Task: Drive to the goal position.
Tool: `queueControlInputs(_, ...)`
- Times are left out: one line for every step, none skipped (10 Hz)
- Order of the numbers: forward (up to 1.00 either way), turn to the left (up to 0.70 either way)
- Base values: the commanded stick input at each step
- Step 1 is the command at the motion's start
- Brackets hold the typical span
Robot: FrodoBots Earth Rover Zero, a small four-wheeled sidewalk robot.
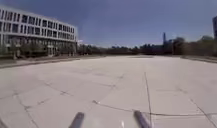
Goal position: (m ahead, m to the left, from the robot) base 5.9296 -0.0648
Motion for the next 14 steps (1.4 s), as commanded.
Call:
queueControlInputs(0.85,0.0)
queueControlInputs(0.85,0.0)
queueControlInputs(0.85,0.0)
queueControlInputs(0.85,0.0)
queueControlInputs(0.85,0.0)
queueControlInputs(0.85,0.0)
queueControlInputs(0.85,0.0)
queueControlInputs(0.85,0.0)
queueControlInputs(0.85,0.0)
queueControlInputs(0.85,0.0)
queueControlInputs(0.85,0.0)
queueControlInputs(0.85,0.0)
queueControlInputs(0.85,0.0)
queueControlInputs(0.85,0.0)
